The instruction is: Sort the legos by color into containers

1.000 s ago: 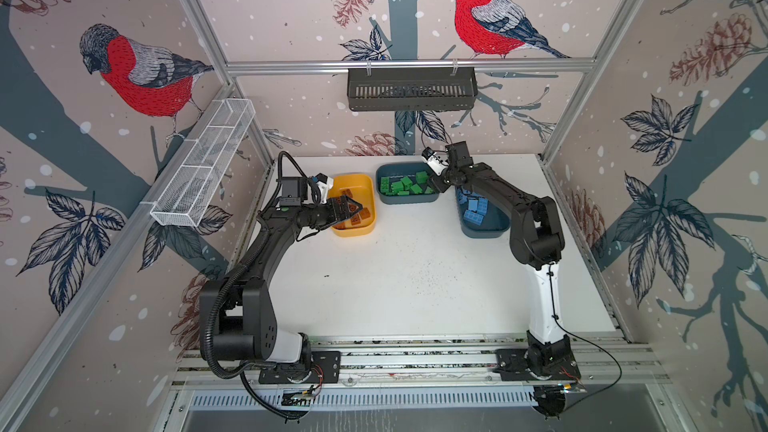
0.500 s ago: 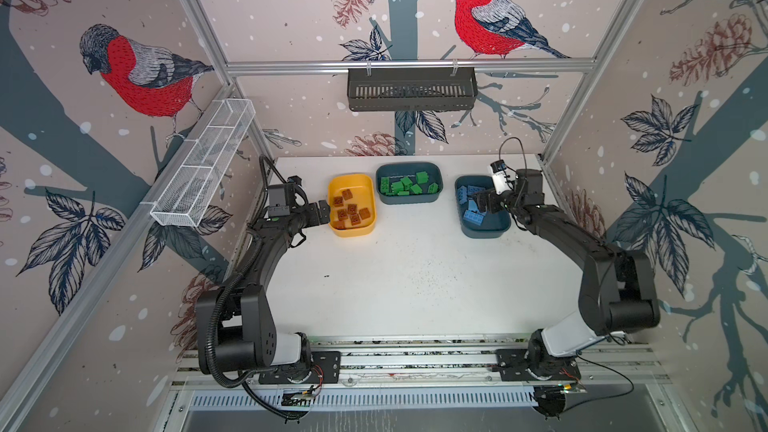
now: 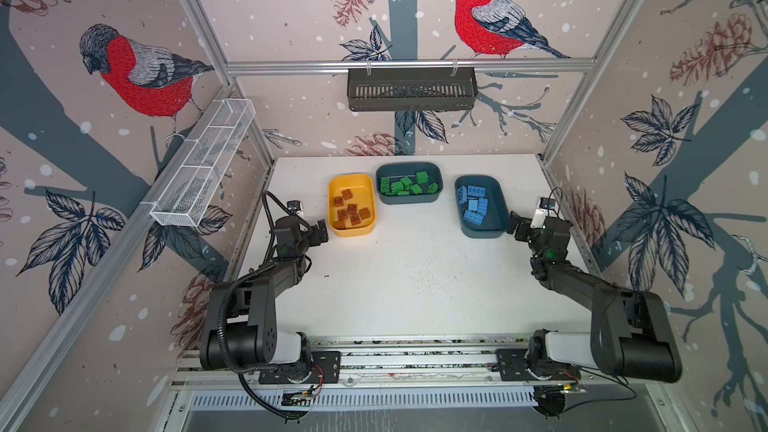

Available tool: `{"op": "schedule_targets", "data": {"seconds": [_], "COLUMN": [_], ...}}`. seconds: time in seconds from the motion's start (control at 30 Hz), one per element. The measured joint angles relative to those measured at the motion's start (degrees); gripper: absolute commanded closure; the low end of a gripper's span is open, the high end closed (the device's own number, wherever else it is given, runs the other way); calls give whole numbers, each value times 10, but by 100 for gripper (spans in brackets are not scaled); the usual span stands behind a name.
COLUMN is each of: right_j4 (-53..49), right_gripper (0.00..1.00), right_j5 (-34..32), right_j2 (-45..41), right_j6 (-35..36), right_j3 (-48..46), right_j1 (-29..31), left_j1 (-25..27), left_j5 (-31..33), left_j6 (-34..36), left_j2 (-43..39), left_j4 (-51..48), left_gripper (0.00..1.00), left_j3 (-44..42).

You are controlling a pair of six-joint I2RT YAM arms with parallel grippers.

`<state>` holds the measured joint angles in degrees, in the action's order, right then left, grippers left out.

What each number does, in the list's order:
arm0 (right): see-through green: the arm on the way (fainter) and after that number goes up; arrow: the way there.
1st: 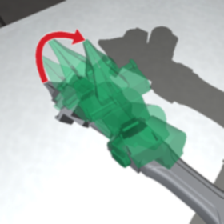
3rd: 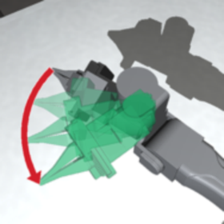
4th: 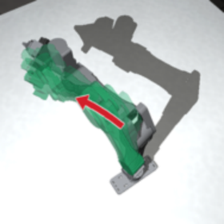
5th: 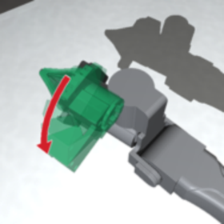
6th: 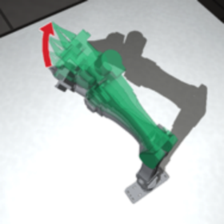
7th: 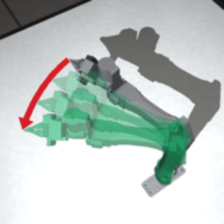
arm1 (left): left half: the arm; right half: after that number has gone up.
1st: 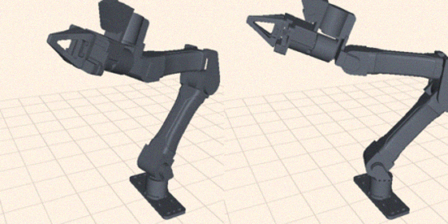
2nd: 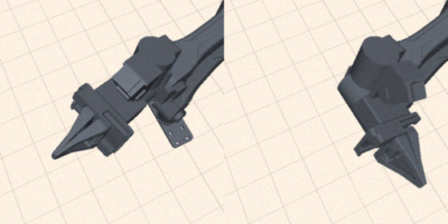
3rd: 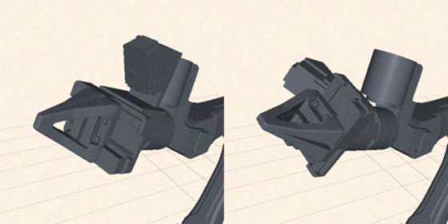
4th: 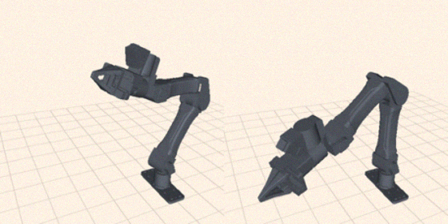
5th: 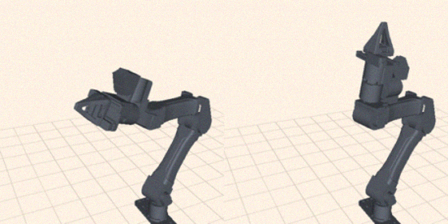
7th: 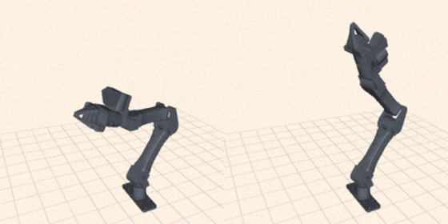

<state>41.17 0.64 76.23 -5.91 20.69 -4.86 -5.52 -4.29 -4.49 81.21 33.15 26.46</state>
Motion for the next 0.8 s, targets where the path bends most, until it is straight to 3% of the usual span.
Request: {"op": "schedule_targets", "data": {"seconds": [0.23, 0.43, 0.63, 0.8], "right_j4": [89, 170, 264, 286], "right_gripper": [1, 1, 1, 0], "right_j5": [34, 64, 46, 17], "right_j2": [38, 74, 97, 95], "right_j6": [1, 4, 18, 31], "right_j3": [-29, -59, -96, -94], "right_j1": [-20, 3, 30, 46], "left_j1": [1, 18, 35, 42], "left_j5": [-2, 0, 43, 87], "left_j6": [4, 15, 15, 15], "left_j2": [28, 50, 47, 44], "left_j4": [124, 188, 238, 271], "left_gripper": [2, 2, 2, 2], "left_j3": [-35, -55, -82, -102]}}
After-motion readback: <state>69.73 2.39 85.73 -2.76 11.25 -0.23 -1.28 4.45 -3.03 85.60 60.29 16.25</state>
